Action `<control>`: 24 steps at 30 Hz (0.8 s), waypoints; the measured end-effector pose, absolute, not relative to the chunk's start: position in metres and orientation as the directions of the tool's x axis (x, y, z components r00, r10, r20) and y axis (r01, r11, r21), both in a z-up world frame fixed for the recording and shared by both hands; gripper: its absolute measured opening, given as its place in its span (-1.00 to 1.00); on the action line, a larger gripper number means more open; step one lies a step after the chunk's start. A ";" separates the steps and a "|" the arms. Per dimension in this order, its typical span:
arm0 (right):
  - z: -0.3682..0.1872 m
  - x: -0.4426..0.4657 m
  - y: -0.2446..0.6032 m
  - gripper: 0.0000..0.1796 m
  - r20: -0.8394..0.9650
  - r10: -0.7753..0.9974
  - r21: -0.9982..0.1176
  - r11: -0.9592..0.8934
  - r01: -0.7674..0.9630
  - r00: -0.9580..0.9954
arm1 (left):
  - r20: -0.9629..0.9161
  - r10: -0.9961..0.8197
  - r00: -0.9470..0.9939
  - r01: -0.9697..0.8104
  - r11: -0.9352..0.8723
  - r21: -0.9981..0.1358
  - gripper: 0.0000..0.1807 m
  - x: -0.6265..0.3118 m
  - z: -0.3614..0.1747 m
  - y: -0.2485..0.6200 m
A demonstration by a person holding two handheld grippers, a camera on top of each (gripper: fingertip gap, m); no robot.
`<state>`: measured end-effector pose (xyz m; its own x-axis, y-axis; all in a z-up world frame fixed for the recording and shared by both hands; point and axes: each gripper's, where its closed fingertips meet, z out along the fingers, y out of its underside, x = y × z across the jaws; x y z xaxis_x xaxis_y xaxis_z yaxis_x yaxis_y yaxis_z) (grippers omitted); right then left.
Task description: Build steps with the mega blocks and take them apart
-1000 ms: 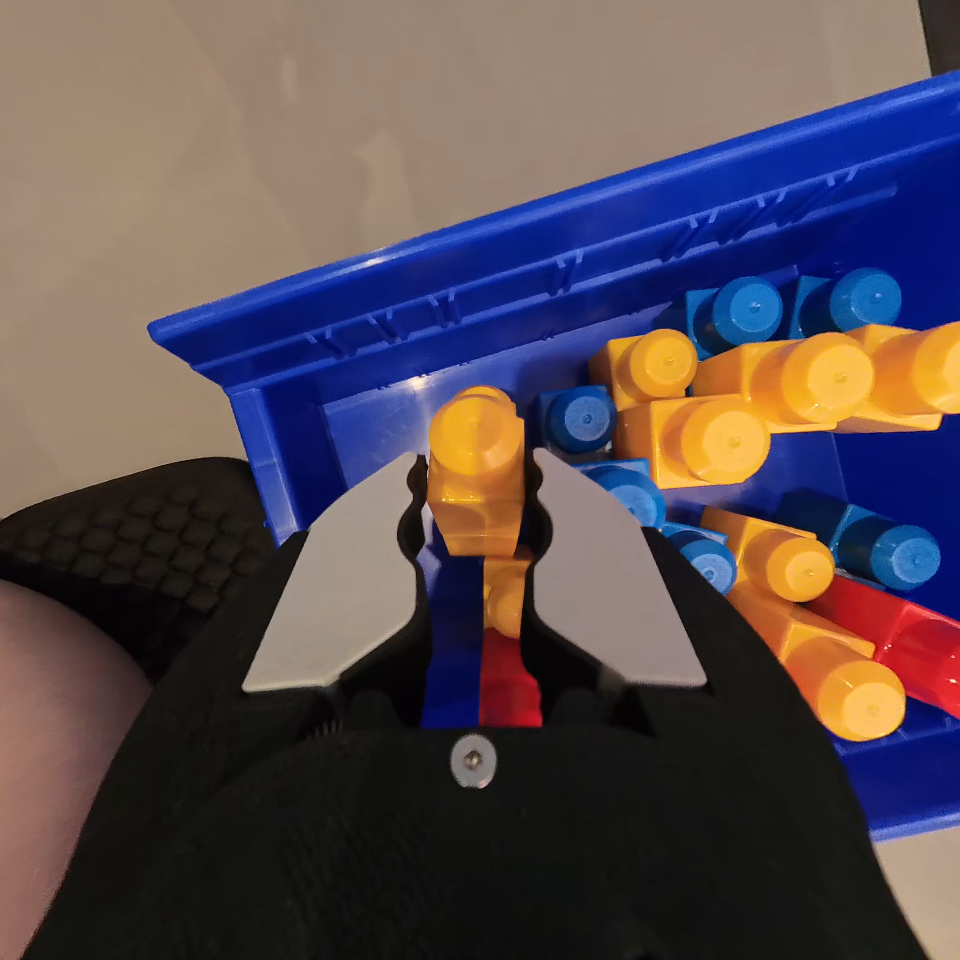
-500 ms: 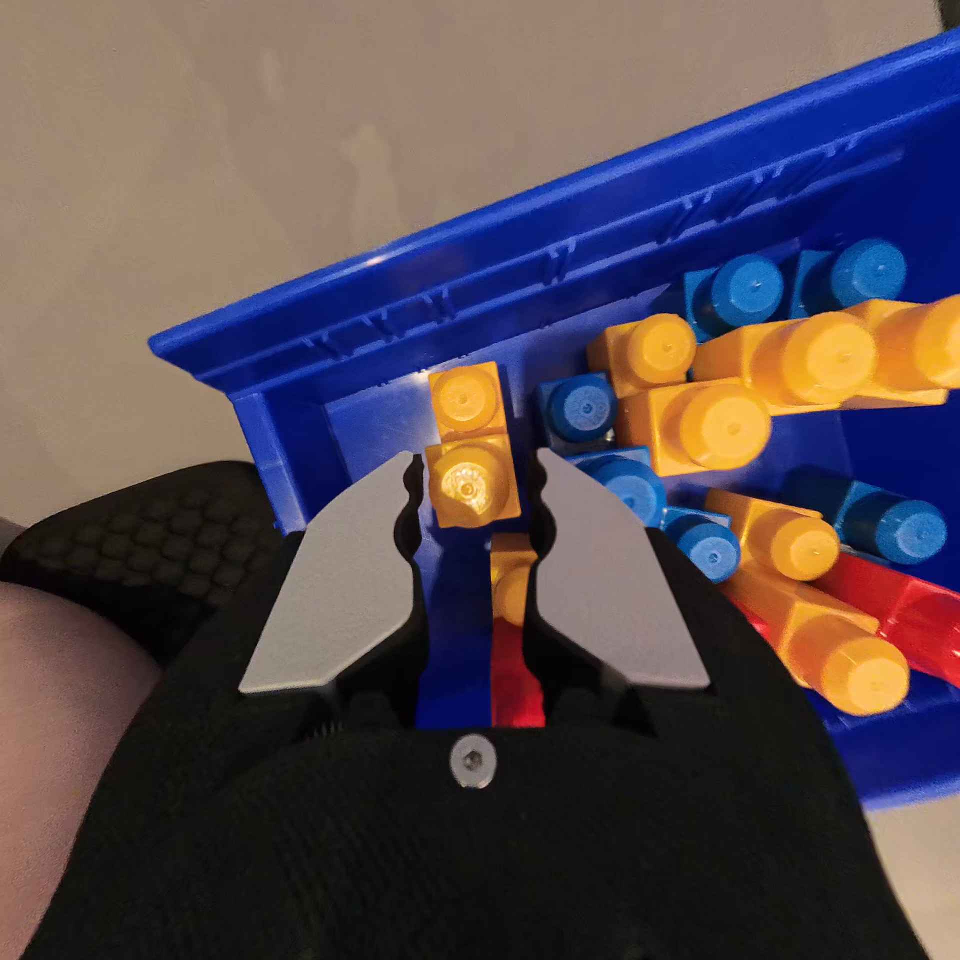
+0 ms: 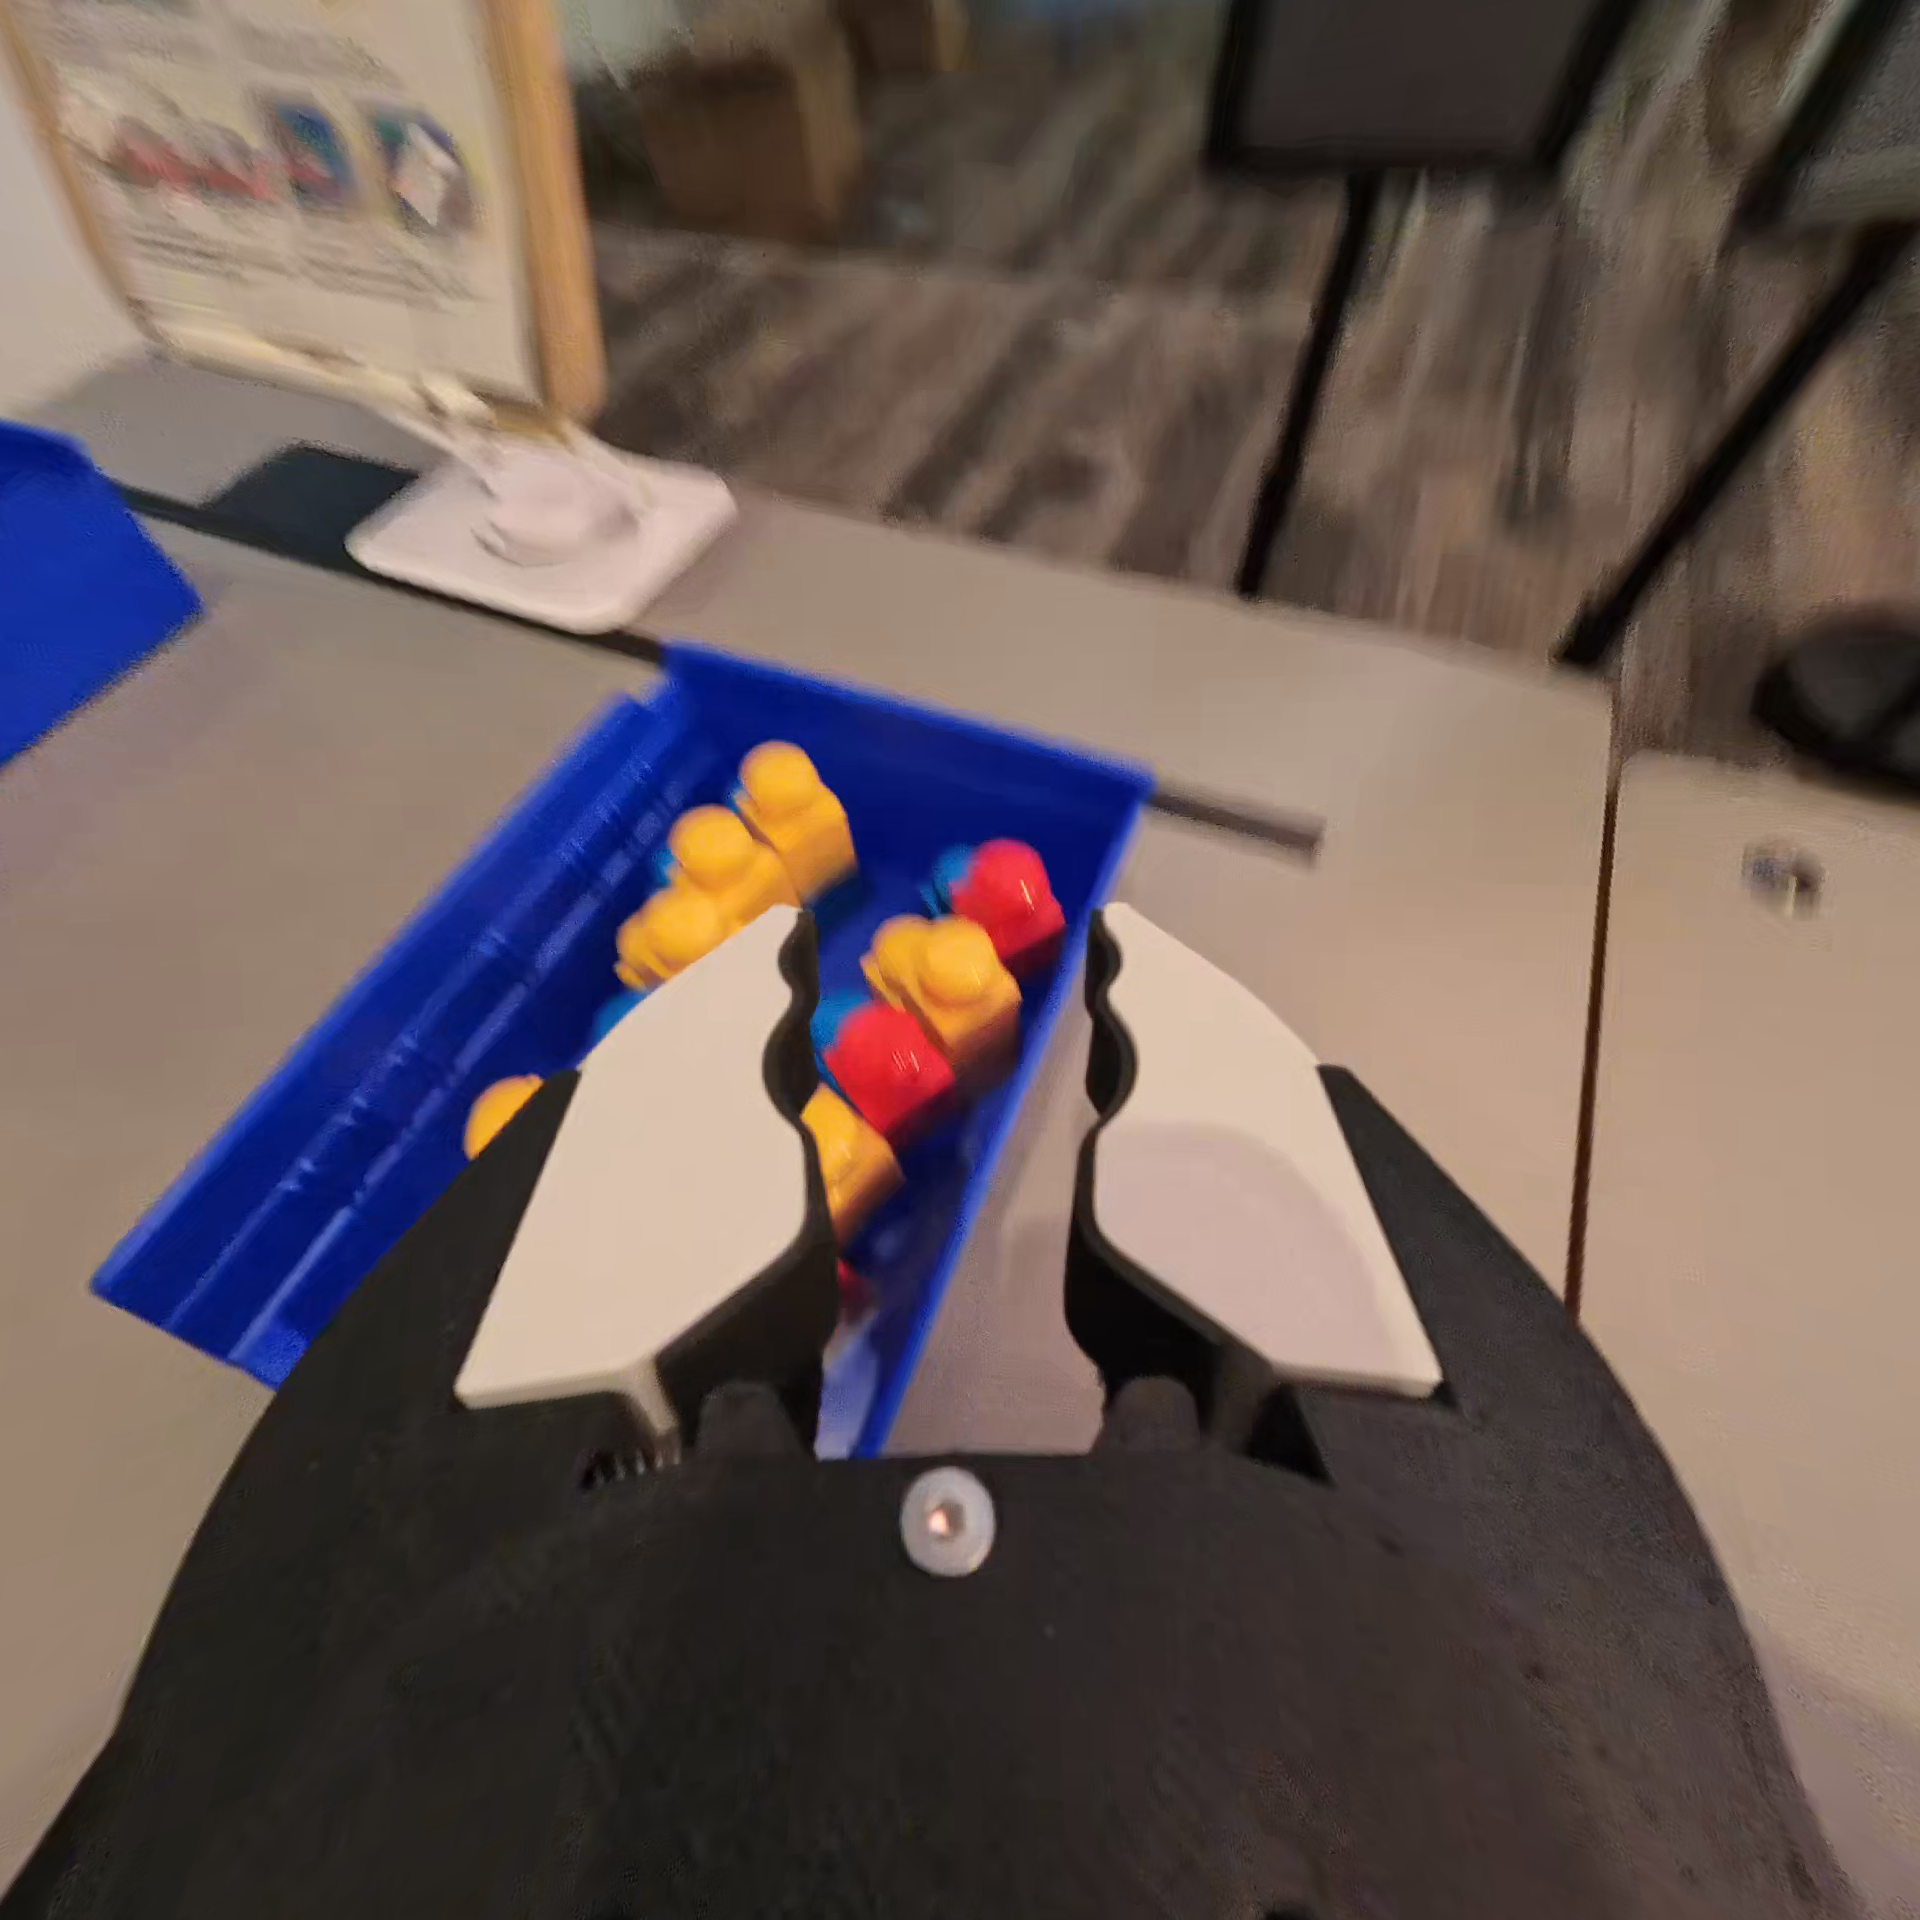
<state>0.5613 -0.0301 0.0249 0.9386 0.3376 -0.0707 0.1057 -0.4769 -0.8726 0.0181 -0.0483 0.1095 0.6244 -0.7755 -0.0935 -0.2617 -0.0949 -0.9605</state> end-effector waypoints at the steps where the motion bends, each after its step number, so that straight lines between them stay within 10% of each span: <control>1: 0.006 0.570 -0.031 -0.43 -0.082 0.303 -0.823 -0.558 0.107 0.949 | -0.143 -0.679 0.720 -0.306 -0.126 -0.943 -0.27 -0.008 0.106 -0.035; 7: -0.062 0.574 -0.040 -0.45 -0.083 0.227 -0.553 -0.821 0.145 0.970 | -0.358 -0.155 0.921 -0.389 -0.446 -0.806 -0.15 -0.155 0.075 -0.006; 24: -0.123 0.558 -0.052 -0.92 -0.150 0.092 -0.180 -0.981 0.064 0.984 | -0.204 -0.043 0.978 -0.121 -0.915 -0.384 -0.18 -0.249 -0.065 -0.015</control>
